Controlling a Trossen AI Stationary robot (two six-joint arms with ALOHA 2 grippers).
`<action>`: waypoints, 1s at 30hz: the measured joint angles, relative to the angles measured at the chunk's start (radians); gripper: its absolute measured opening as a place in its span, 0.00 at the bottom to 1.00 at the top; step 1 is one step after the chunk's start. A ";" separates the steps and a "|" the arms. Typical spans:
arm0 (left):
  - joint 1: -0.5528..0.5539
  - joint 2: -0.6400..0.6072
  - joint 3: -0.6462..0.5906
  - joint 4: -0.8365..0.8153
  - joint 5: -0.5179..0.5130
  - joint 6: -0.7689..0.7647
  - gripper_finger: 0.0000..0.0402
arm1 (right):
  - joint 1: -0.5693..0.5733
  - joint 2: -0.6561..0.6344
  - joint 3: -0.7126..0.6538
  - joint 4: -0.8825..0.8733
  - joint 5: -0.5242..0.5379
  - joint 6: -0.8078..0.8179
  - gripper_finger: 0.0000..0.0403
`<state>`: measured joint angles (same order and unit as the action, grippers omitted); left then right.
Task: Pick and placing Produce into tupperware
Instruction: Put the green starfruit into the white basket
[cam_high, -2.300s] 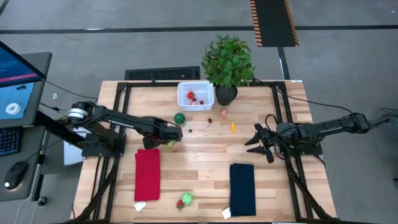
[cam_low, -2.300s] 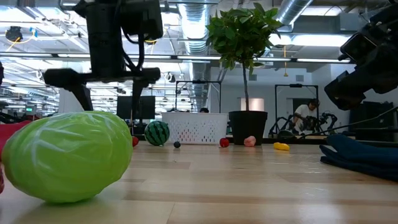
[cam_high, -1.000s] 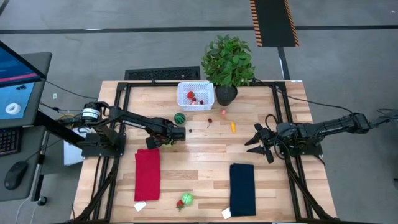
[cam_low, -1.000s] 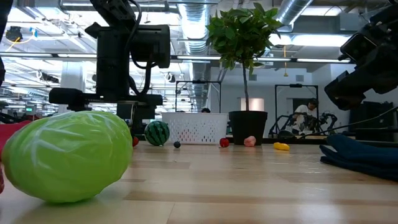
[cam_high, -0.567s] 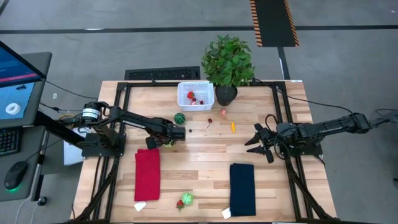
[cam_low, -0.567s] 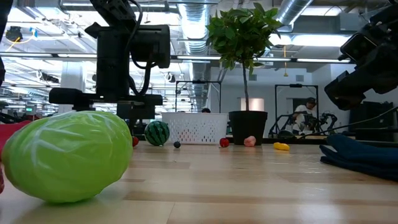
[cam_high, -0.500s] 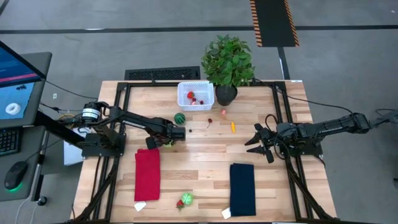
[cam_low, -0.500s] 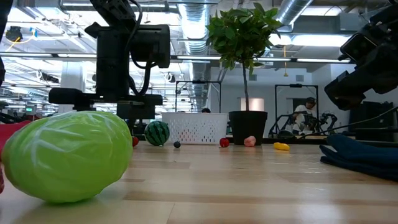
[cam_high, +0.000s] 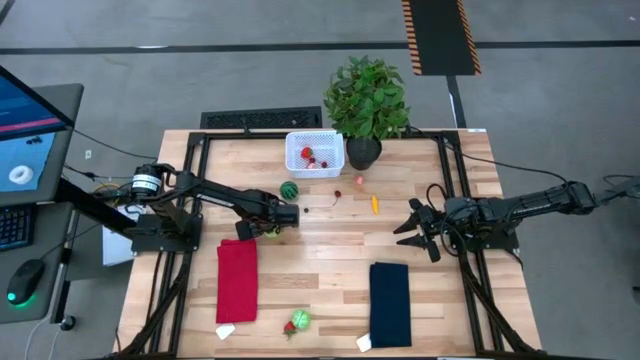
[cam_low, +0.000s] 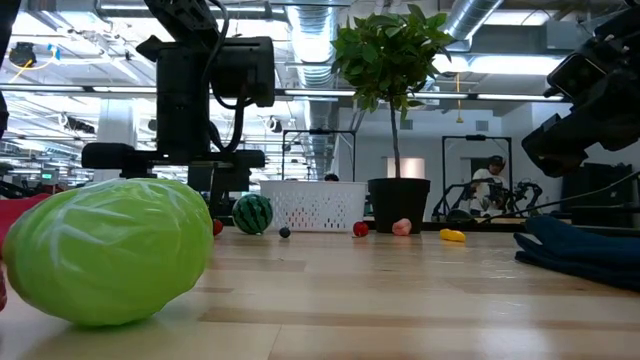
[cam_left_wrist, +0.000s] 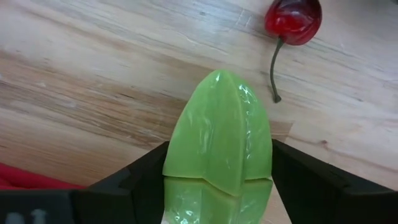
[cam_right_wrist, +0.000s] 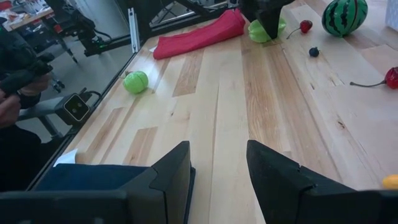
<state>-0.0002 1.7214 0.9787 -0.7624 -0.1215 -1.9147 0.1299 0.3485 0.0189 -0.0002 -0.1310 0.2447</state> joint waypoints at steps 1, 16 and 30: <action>0.000 0.000 0.000 0.000 0.000 -0.001 0.62 | 0.000 0.000 0.000 0.000 0.000 0.000 0.45; 0.000 0.000 0.002 0.018 -0.008 0.024 0.56 | 0.000 0.000 0.000 0.000 0.000 0.000 0.46; 0.000 -0.003 0.025 0.013 -0.046 -0.005 0.48 | 0.000 0.000 0.000 0.000 0.000 0.000 0.45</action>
<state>-0.0002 1.7184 1.0039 -0.7492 -0.1676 -1.9196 0.1297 0.3485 0.0189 -0.0002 -0.1310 0.2446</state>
